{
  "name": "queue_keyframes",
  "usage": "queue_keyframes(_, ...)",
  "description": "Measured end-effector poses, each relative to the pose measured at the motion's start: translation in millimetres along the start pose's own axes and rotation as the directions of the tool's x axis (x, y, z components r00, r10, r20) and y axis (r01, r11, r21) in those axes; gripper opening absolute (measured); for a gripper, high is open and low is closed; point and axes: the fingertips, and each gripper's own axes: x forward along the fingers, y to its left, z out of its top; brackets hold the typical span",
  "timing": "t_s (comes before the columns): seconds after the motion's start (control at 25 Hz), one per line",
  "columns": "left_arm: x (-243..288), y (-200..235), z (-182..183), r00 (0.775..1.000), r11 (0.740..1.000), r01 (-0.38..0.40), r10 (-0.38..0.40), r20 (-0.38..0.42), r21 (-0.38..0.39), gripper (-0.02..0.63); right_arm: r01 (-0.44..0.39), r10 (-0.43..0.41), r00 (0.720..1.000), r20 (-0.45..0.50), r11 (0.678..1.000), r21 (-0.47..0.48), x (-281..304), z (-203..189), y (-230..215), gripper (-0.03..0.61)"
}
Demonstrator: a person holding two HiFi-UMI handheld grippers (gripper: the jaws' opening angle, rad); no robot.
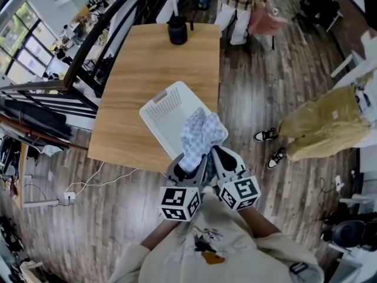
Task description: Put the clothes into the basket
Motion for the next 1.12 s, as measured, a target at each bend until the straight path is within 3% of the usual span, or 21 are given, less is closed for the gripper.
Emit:
queue_keyframes(0.4, 27, 39, 22, 0.999, 1.0, 0.031, -0.031, -0.024, 0.001, 0.202, 0.04, -0.04, 0.999, -0.018, 0.999, 0.009, 48, 4, -2, 0.025)
queue_keyframes(1.12, 61, 87, 7, 0.992, 0.999, 0.035, -0.039, -0.119, -0.031, 0.202, 0.092, -0.087, 0.991, -0.097, 0.994, 0.05, 97, -24, -11, 0.025)
